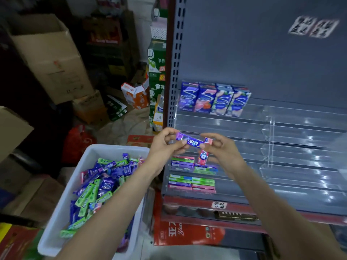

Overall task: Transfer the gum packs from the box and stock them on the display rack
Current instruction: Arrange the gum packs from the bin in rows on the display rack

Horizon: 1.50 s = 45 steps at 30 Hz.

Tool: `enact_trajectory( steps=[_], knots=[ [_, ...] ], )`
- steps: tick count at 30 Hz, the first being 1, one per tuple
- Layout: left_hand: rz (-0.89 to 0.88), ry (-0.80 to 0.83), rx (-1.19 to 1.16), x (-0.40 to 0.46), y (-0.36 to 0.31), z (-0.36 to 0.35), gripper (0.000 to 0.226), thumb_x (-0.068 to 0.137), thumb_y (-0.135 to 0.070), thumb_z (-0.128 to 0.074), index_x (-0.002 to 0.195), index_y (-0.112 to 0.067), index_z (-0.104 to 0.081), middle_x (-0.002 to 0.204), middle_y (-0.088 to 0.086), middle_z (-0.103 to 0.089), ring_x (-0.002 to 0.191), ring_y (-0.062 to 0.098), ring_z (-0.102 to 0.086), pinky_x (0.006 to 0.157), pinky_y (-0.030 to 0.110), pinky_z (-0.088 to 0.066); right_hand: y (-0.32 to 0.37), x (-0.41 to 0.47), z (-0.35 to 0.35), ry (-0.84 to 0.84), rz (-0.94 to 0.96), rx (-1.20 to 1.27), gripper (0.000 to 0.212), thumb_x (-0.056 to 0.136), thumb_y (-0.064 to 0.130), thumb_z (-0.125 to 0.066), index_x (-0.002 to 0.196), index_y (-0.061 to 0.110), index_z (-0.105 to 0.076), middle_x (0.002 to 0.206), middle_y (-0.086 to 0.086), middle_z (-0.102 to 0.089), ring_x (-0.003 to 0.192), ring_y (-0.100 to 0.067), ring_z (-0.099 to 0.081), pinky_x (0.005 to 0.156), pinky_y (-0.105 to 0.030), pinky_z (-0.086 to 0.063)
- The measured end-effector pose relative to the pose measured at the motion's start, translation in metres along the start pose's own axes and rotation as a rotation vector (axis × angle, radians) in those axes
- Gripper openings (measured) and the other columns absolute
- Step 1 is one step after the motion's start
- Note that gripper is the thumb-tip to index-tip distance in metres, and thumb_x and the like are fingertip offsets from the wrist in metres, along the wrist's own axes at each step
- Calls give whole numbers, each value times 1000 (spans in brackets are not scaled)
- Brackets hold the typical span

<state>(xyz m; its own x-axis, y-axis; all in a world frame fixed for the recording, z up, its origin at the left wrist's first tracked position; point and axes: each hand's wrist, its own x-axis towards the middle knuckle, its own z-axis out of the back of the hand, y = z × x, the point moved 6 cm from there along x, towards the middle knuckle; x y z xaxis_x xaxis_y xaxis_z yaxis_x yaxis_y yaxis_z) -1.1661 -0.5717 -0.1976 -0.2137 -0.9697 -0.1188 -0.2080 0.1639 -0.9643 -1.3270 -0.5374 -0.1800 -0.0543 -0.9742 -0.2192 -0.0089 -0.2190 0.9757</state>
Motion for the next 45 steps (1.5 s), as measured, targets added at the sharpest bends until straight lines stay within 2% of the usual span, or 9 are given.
enact_trajectory(
  steps=[9, 14, 18, 26, 29, 32, 36, 41, 45],
  knots=[
    [-32, -25, -25, -7, 14, -54, 9, 85, 2, -62, 82, -5, -58, 80, 10, -70, 74, 19, -71, 69, 24, -57, -8, 0, 59, -4, 28, 56, 24, 87, -4, -59, 104, 13, -63, 92, -7, -68, 67, -12, -70, 63, -22, -57],
    [-208, -10, 384, -2, 13, -74, 18, 76, -1, -74, 76, -13, -60, 93, -2, -68, 85, 14, -67, 78, 27, -54, -17, 7, 71, -69, -60, 90, 24, 95, 1, -49, 118, 0, -54, 84, -10, -60, 63, -12, -59, 54, -17, -52],
    [-234, 100, 472, -4, 21, -92, 30, 69, 0, -79, 74, -25, -63, 100, -2, -64, 86, 7, -65, 81, 19, -51, -15, 10, 72, -68, -93, 56, 26, 91, 14, -59, 114, 4, -58, 79, -3, -61, 61, -8, -54, 51, -15, -46],
    [-12, 103, 311, 0, 31, -85, 31, 77, -8, -75, 103, -14, -60, 89, 4, -71, 78, 16, -69, 75, 27, -57, -10, 12, 72, -36, -27, -32, 14, 89, 10, -61, 98, 20, -64, 76, -2, -66, 62, -11, -58, 62, -25, -46],
    [53, 127, 314, 1, 31, -86, 34, 79, -1, -72, 108, -10, -57, 76, 3, -68, 73, 14, -66, 70, 24, -57, -8, 12, 70, -15, 46, -64, 18, 89, 8, -61, 103, 19, -64, 78, -3, -65, 62, -7, -59, 56, -17, -46],
    [82, 60, 192, 0, 33, -81, 46, 80, 4, -68, 118, -11, -47, 86, 11, -62, 81, 16, -65, 72, 25, -58, -12, 13, 68, 5, 53, -132, 28, 86, 12, -65, 113, 19, -61, 83, -1, -65, 61, -1, -61, 56, -17, -45],
    [43, 20, 191, -1, 36, -75, 64, 77, 0, -73, 127, -24, -42, 90, 18, -61, 85, 19, -66, 74, 29, -59, -18, 10, 61, 89, 57, -232, 24, 79, 10, -72, 99, 19, -63, 75, 2, -62, 56, 1, -58, 49, -15, -41],
    [65, 4, 160, 0, 40, -69, 31, 86, -2, -64, 110, -18, -51, 85, 15, -69, 73, 18, -71, 67, 24, -57, -25, 14, 63, 109, 91, -357, 22, 77, 5, -74, 91, 19, -65, 75, -2, -64, 53, -2, -54, 45, -19, -39],
    [-66, -6, 478, 12, 39, -56, 14, 87, -13, -66, 95, -23, -60, 88, 4, -66, 83, 23, -66, 72, 33, -56, -35, 18, 73, 55, 139, -486, 22, 78, 5, -73, 85, 24, -66, 77, 3, -65, 50, 3, -54, 44, -11, -36]
  ],
)
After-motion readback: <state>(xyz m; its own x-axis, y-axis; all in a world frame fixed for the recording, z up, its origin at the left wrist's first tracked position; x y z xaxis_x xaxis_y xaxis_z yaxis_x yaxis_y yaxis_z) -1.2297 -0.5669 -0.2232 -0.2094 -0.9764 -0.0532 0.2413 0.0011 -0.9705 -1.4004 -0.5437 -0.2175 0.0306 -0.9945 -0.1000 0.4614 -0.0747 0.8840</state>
